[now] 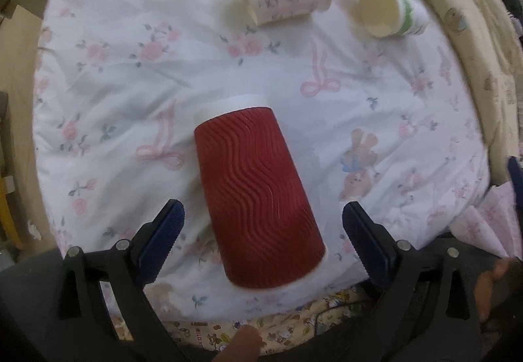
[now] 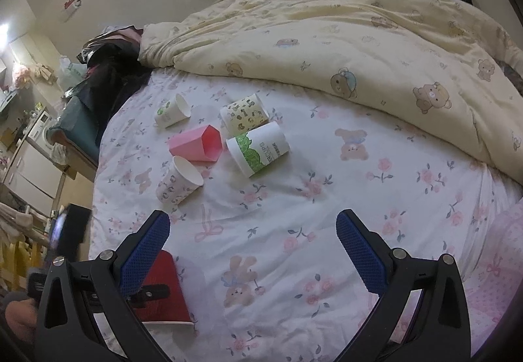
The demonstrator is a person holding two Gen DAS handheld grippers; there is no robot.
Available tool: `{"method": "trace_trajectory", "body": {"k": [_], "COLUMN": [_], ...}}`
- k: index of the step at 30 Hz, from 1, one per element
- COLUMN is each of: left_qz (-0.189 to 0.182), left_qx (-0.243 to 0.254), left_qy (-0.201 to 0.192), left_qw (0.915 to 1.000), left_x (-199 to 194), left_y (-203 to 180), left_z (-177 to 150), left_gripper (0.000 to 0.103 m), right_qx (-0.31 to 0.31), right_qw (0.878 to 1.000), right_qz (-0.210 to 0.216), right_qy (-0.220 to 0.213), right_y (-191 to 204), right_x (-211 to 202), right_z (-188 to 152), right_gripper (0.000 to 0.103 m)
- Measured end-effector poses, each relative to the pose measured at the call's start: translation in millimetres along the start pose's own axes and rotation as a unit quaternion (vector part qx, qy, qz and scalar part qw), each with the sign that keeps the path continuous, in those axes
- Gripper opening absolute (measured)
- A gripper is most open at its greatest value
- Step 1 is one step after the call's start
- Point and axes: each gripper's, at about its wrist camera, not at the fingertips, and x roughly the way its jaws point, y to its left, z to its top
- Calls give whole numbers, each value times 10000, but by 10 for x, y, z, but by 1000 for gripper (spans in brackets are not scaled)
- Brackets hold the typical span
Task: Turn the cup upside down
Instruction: 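Carry the red cup in the left gripper toward the right gripper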
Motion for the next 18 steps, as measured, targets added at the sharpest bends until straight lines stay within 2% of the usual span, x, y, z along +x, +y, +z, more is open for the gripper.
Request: {"method": "trace_trajectory", "body": {"k": [6,9,13,15,18], "left_qz": [-23,71,573,669,836], "left_qx": [-49,-173,-305,-409,-679], "left_qy": [-663,-982,-1662,-1839,-2272], "left_qw": [9978,9950,9840,9798,9679], "left_x": [-522,-521,-628,-656,-715], "left_y": [250,261,505,638,821], "left_z": [-56,-96,-272,-339,-449], "left_gripper": [96,96,96,96,96], "right_qx": [-62,-130,-317,-431,-733], "right_qw": [10000,9999,9992,9984,9965], "right_qz": [50,93,161,251,183], "right_qy": [2,64,184,285,358], "right_y": [45,89,194,264,396], "right_x": [5,30,67,93,125], "right_z": [-6,-24,-67,-100,-167], "right_gripper": [103,103,103,103,103]}}
